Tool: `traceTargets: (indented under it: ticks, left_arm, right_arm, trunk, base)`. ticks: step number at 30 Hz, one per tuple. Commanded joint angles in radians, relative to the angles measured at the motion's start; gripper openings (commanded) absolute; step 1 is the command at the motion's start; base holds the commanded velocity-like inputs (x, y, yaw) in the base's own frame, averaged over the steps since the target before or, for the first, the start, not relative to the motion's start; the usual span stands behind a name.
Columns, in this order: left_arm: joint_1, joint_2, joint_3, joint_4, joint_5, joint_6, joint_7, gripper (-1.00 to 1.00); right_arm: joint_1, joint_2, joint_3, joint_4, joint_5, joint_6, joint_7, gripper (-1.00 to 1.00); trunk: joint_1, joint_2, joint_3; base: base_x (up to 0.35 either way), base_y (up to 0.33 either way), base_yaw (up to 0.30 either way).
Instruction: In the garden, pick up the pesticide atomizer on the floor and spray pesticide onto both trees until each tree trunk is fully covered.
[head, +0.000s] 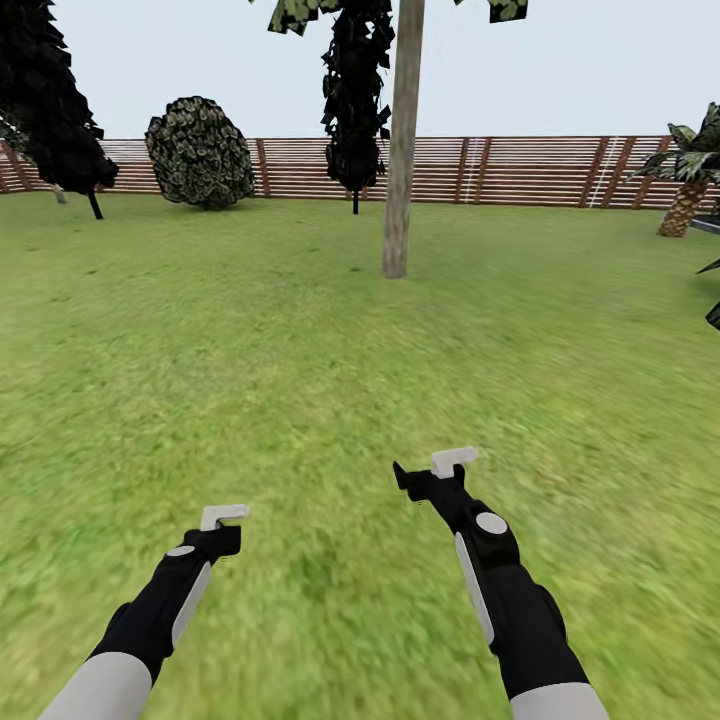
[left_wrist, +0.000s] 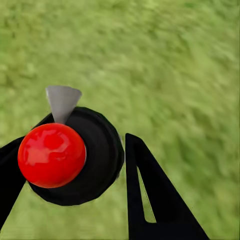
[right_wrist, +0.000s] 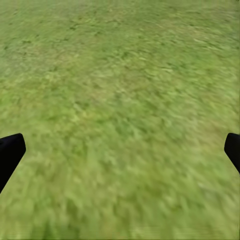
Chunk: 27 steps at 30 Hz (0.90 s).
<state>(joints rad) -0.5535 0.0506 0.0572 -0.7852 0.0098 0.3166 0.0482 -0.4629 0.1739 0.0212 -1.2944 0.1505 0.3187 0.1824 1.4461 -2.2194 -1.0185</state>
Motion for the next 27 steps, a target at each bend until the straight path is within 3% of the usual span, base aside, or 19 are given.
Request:
traceTargets:
  ticks: [1, 27]
  left_arm:
    - [0.0, 0.0, 0.0, -0.002, 0.001, 0.006, 0.002, -1.0]
    - [0.0, -0.001, -0.002, -0.01, 0.001, 0.005, 0.002, -1.0]
  right_arm:
    - [0.0, 0.001, -0.001, -0.002, 0.01, 0.005, 0.006, 1.0]
    - [0.0, 0.001, -0.001, 0.0, 0.011, 0.005, 0.006, 1.0]
  trunk:
    - [0.0, 0.0, -0.001]
    - [0.0, 0.0, -0.001]
  base:
    - [0.338, 0.0, 0.0]
    - [0.338, 0.0, 0.0]
